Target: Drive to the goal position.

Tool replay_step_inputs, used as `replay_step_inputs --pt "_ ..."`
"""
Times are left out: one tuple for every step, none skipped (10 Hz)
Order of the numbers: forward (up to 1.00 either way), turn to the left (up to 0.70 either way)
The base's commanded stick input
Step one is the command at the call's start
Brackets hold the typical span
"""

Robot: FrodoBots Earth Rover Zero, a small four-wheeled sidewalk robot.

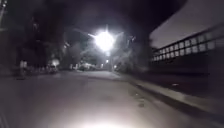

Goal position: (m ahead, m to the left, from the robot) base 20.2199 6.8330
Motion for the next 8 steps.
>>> replay_step_inputs --pt "0.50 0.00" --pt "0.50 0.00" --pt "0.50 0.00" --pt "0.50 0.00" --pt "0.50 0.00" --pt "0.50 0.00" --pt "0.50 0.00" --pt "0.50 0.00"
